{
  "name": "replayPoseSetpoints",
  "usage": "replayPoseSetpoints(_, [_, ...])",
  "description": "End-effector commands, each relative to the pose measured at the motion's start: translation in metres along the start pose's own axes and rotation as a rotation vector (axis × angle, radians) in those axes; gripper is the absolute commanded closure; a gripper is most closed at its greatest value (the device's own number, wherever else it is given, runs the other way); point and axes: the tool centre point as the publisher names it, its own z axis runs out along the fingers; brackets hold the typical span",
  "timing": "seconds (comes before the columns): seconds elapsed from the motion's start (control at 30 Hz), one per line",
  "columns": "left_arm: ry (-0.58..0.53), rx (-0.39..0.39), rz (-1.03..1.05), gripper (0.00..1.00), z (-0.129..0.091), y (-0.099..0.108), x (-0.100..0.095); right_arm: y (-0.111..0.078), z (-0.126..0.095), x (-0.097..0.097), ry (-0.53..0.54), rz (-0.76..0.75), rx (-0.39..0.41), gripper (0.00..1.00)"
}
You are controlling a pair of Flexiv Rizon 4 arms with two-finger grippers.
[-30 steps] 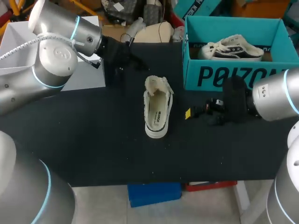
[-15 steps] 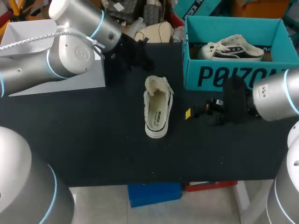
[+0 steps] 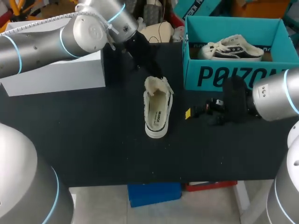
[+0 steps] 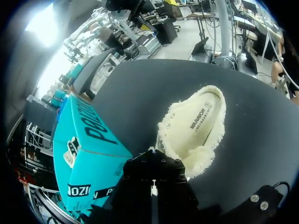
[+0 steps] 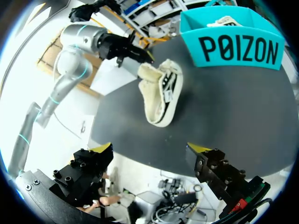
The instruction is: Take the shoe out of the shoebox, open the shoe tongue, remove and reinsert the insole, then place the shoe into the shoebox
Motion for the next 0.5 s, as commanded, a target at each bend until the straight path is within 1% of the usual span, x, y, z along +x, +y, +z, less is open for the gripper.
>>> replayPoseSetpoints(0.03, [0.162,0.095,0.022,1.0,0.02,0.003,0.003,0.0,0.001,0.001,-0.002,0.0,0.0,0.0])
replayPoseSetpoints(0.3, [0.204,0.083,0.083,1.0,0.026,-0.005,0.01,0.0,0.001,0.001,-0.002,0.0,0.0,0.0])
replayPoseSetpoints(0.43, [0.24,0.077,0.105,1.0,0.036,-0.01,0.018,0.0,0.001,0.001,-0.002,0.0,0.0,0.0])
replayPoseSetpoints(0.5, [0.24,0.079,0.109,1.0,0.041,-0.013,0.019,0.0,0.001,0.001,-0.002,0.0,0.0,0.0])
